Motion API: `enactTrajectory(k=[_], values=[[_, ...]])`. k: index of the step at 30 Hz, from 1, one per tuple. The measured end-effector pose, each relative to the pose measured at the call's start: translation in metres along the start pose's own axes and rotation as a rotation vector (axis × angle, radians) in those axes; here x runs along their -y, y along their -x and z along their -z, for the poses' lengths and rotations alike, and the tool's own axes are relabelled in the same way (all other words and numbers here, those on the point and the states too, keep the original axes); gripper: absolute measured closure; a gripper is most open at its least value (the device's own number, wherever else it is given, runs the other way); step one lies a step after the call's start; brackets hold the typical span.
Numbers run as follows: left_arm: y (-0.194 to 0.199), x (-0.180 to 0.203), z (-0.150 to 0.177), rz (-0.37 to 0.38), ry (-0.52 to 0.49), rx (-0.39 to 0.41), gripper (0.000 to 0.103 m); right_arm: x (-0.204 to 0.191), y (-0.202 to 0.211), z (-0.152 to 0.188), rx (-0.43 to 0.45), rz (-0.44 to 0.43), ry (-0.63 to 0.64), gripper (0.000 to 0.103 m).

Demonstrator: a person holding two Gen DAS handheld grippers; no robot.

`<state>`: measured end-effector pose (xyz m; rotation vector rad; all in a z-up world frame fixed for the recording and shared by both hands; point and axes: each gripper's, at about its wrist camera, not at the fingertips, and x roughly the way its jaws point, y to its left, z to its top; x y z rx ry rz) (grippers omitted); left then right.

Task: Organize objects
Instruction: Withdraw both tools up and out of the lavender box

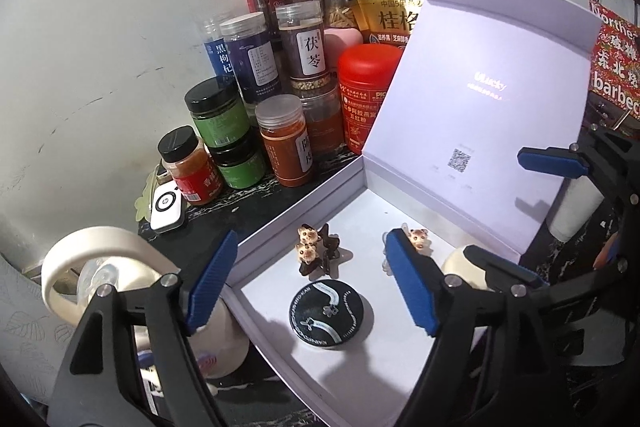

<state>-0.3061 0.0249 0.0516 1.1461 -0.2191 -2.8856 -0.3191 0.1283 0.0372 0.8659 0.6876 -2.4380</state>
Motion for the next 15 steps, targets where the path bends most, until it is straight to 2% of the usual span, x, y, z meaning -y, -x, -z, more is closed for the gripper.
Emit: enactTrajectory(k=[6,15], values=[[0.021,0.007,0.003,-0.012,-0.008,0.029,0.018,0.004,0.019,0.002,0.015,0.025,-0.018,0.021],[0.055,0.015,0.008,-0.046,-0.02,0.063,0.014,0.007,0.052,0.01,0.041,0.056,-0.044,0.018]])
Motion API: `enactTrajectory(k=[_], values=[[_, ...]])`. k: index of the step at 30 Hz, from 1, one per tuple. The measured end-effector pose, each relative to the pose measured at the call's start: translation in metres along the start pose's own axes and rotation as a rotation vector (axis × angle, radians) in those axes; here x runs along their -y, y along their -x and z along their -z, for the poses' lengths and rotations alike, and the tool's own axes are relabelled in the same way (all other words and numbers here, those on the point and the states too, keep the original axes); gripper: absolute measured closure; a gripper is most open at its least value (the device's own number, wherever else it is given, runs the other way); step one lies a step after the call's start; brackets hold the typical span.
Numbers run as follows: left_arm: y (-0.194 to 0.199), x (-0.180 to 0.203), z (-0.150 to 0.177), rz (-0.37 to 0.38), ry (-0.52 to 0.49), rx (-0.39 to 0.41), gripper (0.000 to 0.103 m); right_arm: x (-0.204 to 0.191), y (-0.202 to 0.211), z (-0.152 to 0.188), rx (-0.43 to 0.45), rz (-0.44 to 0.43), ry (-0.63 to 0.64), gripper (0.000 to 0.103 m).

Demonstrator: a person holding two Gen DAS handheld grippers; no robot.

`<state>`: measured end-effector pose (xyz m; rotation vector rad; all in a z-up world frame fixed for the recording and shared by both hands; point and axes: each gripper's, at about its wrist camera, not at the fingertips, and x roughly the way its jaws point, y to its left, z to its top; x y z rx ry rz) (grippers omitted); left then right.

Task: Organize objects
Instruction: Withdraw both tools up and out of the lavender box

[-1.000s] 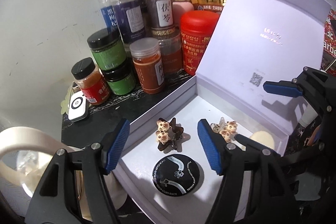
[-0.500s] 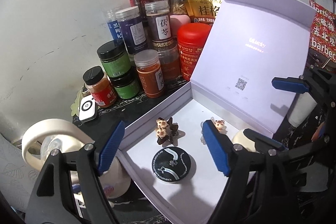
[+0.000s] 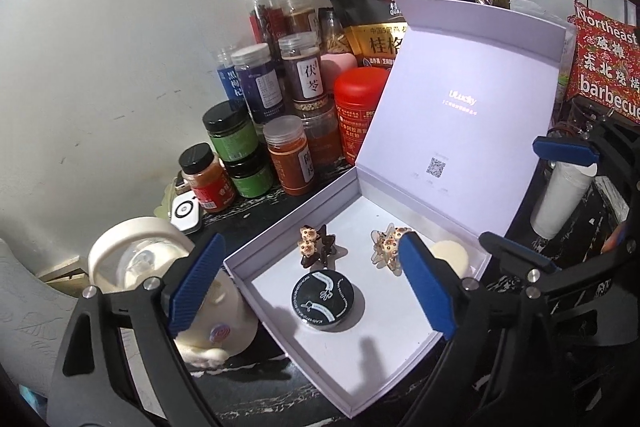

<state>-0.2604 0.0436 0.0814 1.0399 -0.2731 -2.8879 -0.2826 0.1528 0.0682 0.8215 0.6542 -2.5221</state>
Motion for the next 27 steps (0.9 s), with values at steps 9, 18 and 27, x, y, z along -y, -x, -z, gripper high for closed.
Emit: enactTrajectory(k=[9,18,27], values=[[0.032,0.001,0.005,-0.012,0.011,0.035,0.012,-0.002,0.031,0.006,0.021,0.018,-0.019,0.018],[0.062,-0.003,0.017,-0.024,0.027,0.051,0.009,-0.007,0.057,0.013,0.035,0.036,-0.043,0.018],[0.09,-0.007,0.036,-0.033,0.039,0.063,0.009,-0.016,0.084,0.026,0.048,0.033,-0.056,0.018]])
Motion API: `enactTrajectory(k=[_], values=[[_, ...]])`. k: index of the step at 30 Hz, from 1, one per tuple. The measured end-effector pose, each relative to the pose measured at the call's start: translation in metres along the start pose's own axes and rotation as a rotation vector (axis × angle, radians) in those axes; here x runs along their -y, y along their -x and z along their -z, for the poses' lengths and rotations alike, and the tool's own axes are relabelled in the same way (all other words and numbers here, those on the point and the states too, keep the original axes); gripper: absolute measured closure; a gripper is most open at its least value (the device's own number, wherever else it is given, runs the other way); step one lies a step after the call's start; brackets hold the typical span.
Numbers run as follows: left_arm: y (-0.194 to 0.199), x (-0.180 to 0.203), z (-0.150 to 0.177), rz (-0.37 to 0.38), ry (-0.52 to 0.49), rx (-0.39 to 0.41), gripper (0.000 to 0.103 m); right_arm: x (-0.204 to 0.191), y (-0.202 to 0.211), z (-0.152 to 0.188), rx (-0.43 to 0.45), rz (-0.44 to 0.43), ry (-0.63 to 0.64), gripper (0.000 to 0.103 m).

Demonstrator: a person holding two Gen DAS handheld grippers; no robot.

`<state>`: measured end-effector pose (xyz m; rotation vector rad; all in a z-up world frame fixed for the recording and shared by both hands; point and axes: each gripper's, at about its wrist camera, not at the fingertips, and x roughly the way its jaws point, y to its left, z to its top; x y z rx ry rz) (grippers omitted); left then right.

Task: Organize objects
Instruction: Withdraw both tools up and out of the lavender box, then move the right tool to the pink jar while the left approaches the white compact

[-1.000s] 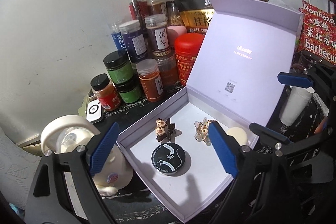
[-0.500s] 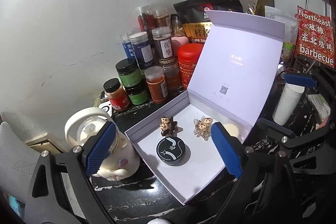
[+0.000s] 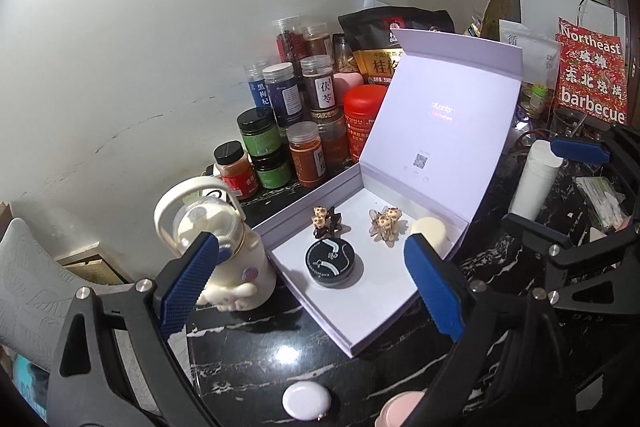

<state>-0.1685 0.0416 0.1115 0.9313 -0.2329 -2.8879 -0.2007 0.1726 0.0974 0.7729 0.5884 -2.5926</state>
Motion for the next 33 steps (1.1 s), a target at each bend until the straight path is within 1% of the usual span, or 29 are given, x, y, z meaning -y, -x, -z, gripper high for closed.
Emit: enactTrajectory(k=[10,17,33], values=[[0.025,-0.001,0.022,0.001,-0.006,0.007,0.007,-0.01,0.022,0.018,-0.006,-0.003,-0.018,0.018],[0.035,-0.004,0.035,0.005,0.004,0.005,0.007,-0.017,0.03,0.028,-0.014,-0.014,-0.025,0.018],[0.044,-0.011,0.068,0.012,0.028,-0.03,0.007,-0.036,0.04,0.054,-0.034,-0.048,-0.057,0.018]])
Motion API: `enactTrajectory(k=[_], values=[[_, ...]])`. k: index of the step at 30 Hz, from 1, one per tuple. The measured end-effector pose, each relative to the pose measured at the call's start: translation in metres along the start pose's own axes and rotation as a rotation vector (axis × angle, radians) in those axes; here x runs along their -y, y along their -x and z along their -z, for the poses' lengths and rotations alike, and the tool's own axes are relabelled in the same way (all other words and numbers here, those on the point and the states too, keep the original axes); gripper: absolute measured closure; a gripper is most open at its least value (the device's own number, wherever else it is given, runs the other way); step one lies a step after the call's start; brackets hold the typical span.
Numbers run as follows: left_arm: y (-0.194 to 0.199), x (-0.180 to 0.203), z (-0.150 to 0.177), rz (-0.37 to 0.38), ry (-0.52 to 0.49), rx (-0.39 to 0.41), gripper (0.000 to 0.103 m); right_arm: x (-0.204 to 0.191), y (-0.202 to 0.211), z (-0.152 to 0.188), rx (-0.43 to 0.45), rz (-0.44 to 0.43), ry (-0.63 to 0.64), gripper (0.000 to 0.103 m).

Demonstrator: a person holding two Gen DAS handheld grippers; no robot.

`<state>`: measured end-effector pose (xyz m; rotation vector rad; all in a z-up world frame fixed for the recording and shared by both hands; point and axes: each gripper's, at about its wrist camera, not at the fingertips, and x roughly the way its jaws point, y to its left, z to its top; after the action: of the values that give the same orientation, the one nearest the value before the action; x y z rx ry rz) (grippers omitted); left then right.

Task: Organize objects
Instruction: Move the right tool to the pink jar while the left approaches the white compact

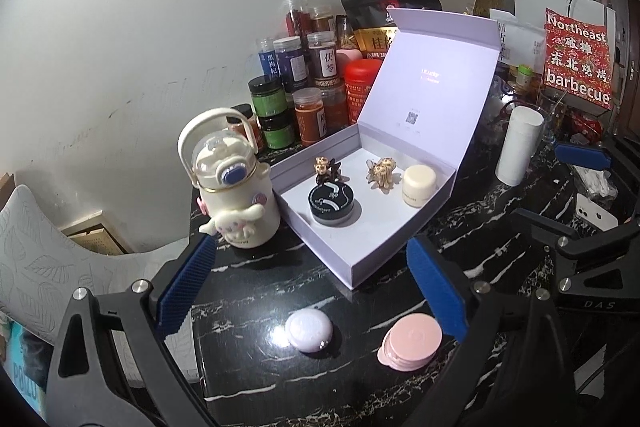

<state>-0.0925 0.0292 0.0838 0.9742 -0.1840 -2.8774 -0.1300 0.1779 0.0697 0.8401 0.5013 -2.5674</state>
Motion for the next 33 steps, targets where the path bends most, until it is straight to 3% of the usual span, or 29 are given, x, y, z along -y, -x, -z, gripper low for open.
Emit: enactTrajectory(k=[19,33], values=[[-0.016,-0.004,0.049,0.012,0.044,-0.095,0.007,-0.022,-0.018,0.04,-0.067,-0.046,-0.009,0.018],[-0.034,-0.009,0.085,0.052,0.069,-0.163,0.007,-0.051,-0.036,0.065,-0.084,-0.158,0.001,0.018]])
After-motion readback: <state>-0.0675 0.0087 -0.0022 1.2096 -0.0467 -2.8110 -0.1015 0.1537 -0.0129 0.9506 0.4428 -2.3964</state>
